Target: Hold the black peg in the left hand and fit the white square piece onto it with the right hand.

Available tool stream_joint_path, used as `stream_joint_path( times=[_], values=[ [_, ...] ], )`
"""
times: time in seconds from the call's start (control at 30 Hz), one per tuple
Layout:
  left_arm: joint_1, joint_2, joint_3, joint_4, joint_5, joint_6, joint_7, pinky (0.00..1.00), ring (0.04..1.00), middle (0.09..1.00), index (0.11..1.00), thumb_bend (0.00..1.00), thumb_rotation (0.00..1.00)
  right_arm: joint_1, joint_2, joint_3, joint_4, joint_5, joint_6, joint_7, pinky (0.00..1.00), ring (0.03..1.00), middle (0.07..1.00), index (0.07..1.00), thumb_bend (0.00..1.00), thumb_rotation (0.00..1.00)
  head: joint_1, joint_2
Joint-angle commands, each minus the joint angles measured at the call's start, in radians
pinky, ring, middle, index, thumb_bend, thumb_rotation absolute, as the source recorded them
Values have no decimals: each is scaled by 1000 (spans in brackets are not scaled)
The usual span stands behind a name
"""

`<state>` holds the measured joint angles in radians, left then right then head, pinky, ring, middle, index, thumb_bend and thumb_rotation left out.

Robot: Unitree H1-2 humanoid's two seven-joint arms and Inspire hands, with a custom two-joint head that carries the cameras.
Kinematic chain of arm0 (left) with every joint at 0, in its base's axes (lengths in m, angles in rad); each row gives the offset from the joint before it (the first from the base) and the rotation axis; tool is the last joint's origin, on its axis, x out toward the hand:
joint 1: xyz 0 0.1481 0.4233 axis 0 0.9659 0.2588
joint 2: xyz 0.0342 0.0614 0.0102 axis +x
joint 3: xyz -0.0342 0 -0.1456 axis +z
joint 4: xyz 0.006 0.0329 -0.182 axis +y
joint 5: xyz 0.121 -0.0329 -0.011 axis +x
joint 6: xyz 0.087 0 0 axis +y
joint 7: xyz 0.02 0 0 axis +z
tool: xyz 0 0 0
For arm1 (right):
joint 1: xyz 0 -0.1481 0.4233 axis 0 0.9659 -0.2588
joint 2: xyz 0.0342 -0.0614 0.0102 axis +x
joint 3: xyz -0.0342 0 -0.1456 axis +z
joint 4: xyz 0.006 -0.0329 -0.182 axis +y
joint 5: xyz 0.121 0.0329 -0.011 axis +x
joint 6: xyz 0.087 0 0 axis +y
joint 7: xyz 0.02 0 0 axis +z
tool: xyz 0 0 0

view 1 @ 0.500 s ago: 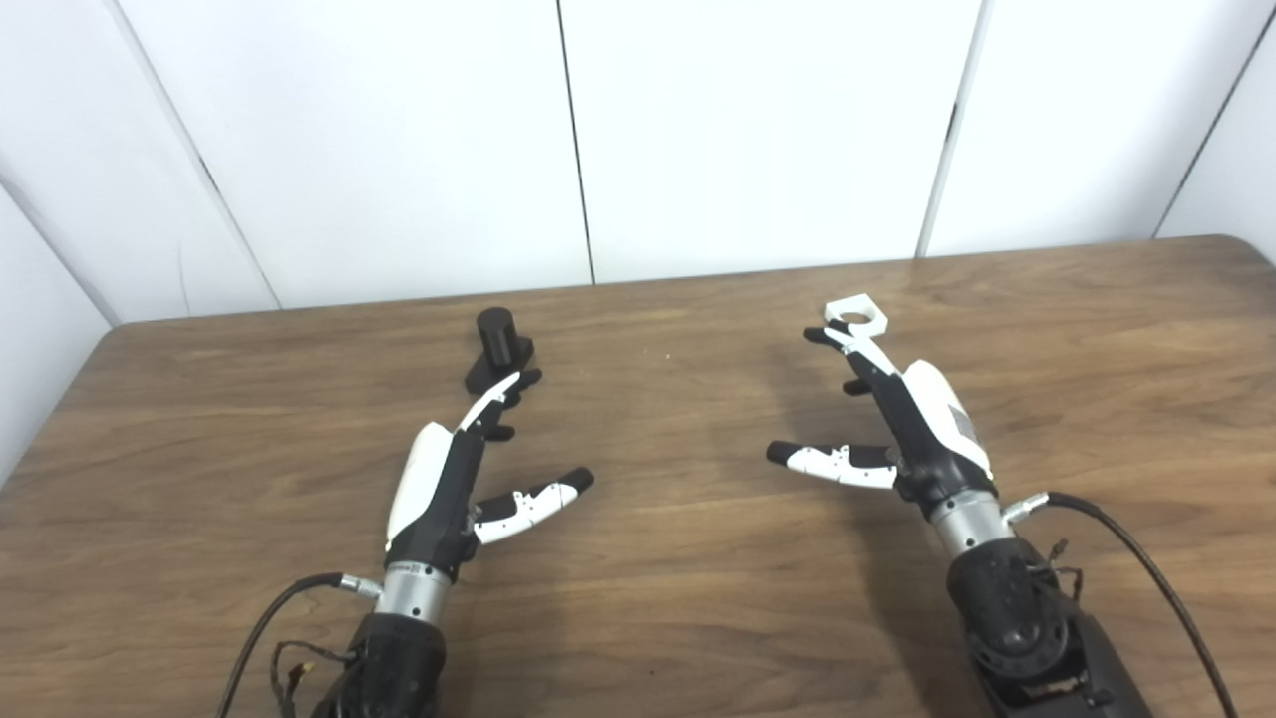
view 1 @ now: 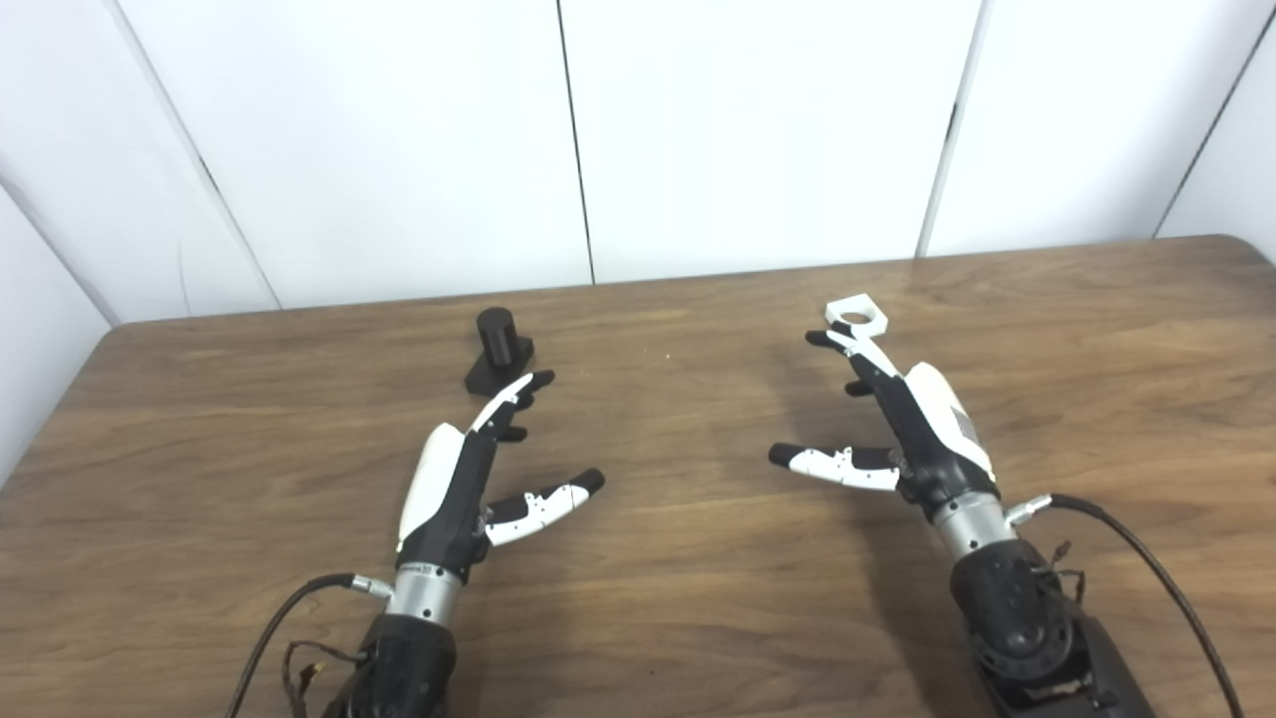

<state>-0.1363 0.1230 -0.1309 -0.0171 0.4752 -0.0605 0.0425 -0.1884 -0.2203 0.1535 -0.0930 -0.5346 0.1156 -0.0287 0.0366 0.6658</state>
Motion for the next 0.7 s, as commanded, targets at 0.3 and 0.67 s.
stream_joint_path(
  times=[0.3,0.67],
  values=[
    [-38,-41,-35,5,62,-7,50,772,887,913,877,657,400,-24,-54,-35,3,14,-87,-17,759,908,947,863,723,407,229,-40],
    [-43,-62,-29,15,73,-16,80,771,895,916,871,655,369,-22,-70,-48,-4,14,-82,-7,767,903,932,849,728,366,234,-36]
  ],
)
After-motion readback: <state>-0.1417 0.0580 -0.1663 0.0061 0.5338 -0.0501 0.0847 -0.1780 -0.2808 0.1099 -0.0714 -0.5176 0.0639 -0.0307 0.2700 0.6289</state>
